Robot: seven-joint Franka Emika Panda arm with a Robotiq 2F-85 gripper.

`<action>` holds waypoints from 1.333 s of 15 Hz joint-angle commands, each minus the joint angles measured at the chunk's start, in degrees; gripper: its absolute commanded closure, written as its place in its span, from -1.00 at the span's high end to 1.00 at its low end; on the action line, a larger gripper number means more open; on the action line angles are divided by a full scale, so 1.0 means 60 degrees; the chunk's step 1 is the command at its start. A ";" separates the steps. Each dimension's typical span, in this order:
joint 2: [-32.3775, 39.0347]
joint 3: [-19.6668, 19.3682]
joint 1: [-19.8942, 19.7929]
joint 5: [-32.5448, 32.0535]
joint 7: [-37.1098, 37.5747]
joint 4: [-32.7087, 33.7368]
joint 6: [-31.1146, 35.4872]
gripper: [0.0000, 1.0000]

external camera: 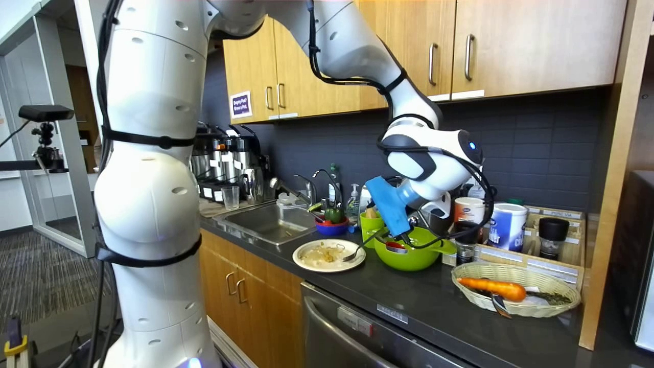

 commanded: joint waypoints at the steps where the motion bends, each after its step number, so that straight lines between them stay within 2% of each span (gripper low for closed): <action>1: 0.0065 0.0122 -0.0050 0.0275 -0.0413 -0.0085 0.0395 1.00; 13: 0.0258 0.0333 0.0010 0.1104 -0.0952 -0.0034 0.0666 0.99; 16: 0.0242 0.0324 0.0003 0.1108 -0.0985 -0.0065 0.0654 0.69; 17: 0.0215 0.0322 0.0006 0.1110 -0.0977 -0.0105 0.0665 0.69; 18: 0.0210 0.0321 0.0006 0.1106 -0.0995 -0.0123 0.0671 0.52; 20: 0.0182 0.0316 -0.0008 0.1103 -0.1033 -0.0209 0.0615 0.46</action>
